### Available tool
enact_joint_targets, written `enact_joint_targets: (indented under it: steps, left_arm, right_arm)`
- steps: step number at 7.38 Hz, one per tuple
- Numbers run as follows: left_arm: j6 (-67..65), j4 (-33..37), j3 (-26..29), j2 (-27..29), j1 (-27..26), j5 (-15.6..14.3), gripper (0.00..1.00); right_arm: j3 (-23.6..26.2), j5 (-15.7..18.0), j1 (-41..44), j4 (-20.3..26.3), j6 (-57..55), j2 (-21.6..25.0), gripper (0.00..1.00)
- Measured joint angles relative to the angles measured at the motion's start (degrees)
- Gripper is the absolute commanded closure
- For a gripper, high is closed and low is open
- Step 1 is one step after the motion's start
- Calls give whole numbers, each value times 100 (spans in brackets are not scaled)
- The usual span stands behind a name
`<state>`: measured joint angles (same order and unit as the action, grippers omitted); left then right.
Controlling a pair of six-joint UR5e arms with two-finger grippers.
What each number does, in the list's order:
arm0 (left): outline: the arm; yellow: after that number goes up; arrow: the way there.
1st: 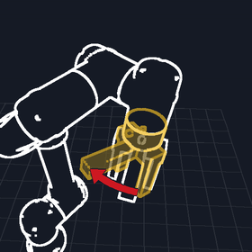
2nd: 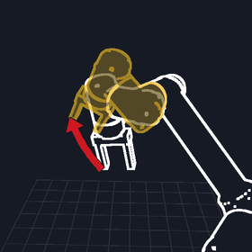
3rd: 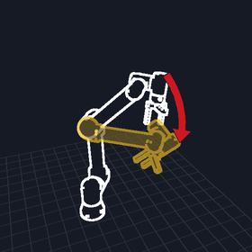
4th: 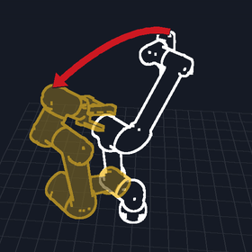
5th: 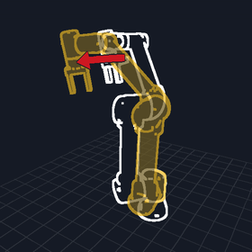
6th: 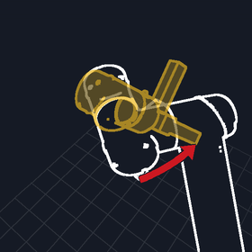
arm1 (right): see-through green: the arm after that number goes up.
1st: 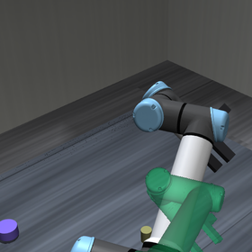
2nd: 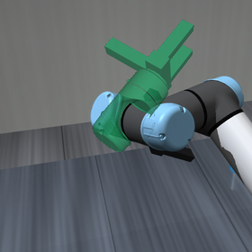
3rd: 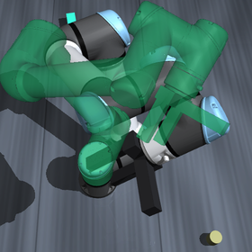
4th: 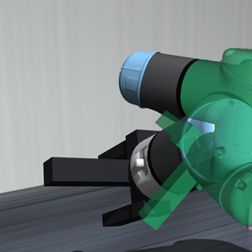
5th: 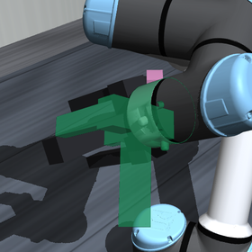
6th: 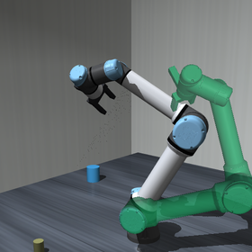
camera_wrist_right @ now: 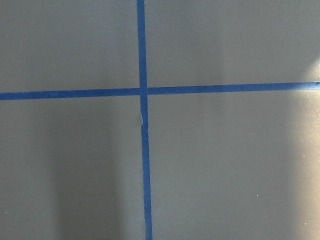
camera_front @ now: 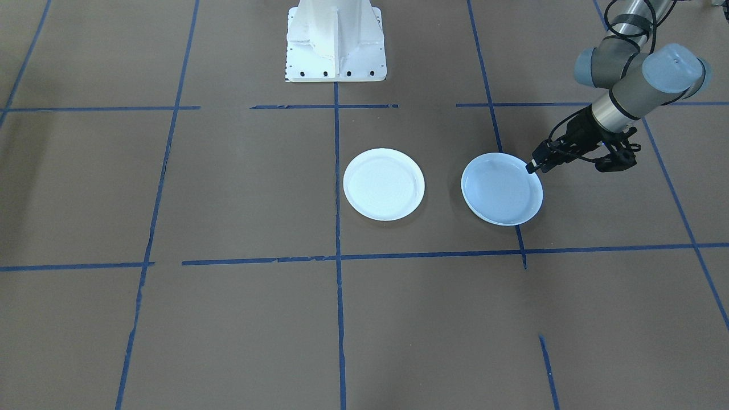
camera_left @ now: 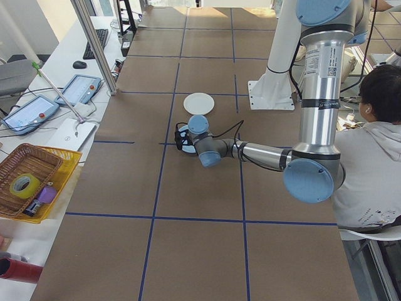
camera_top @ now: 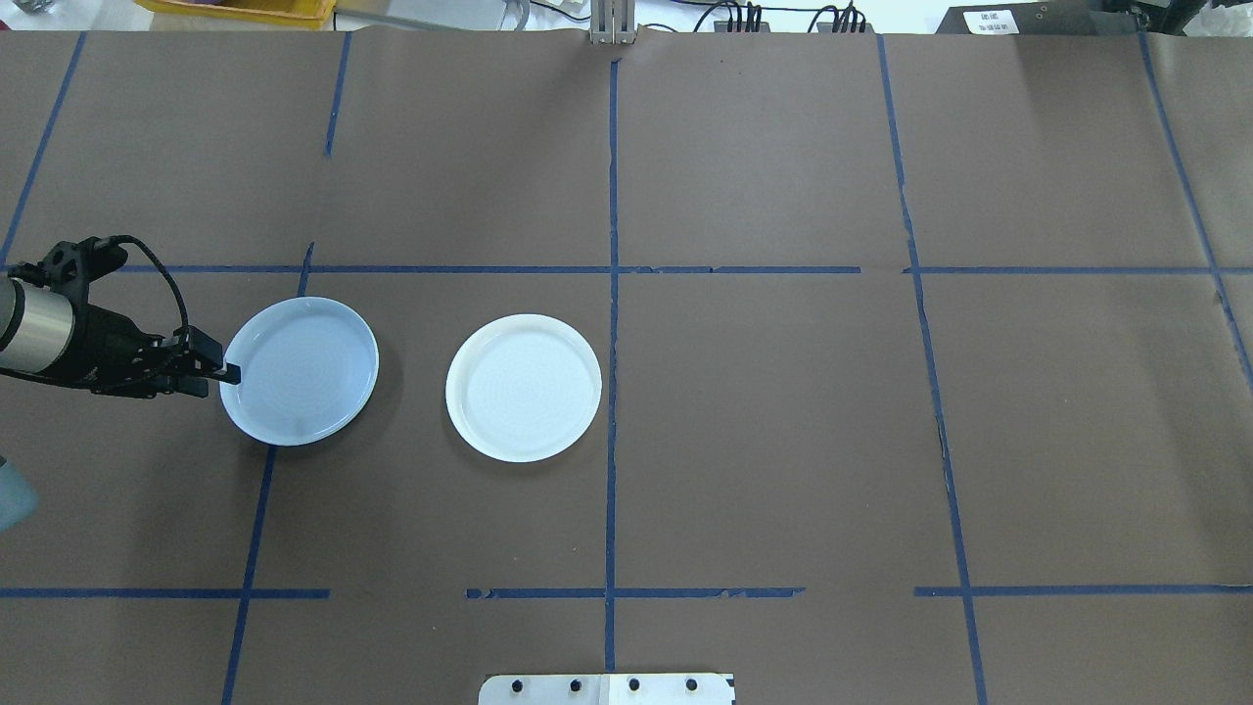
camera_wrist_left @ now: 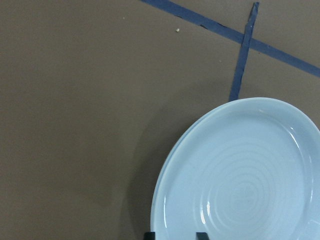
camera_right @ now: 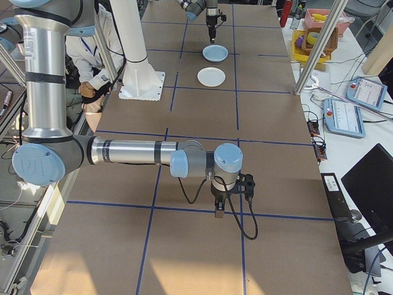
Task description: Stack plate in center
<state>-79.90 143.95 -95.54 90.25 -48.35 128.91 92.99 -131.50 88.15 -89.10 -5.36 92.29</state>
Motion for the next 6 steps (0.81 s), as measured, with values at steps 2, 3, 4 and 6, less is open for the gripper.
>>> enact_joint_targets:
  steps: [2, 3, 4, 6]
  left_arm:
    - [-626, -530, -571, 352, 293, -167, 0]
    - [-1062, -849, -695, 695, 677, -587, 0]
    - [-1403, -1085, -729, 976, 1104, -1111, 0]
    - [-1815, -1449, -628, 1396, 1691, -1962, 0]
  right_arm:
    - [0, -1, 0, 1, 0, 0, 0]
    - [0, -4, 0, -1, 0, 0, 0]
    - [0, -6, 0, -1, 0, 0, 0]
    - [0, -7, 0, -1, 0, 0, 0]
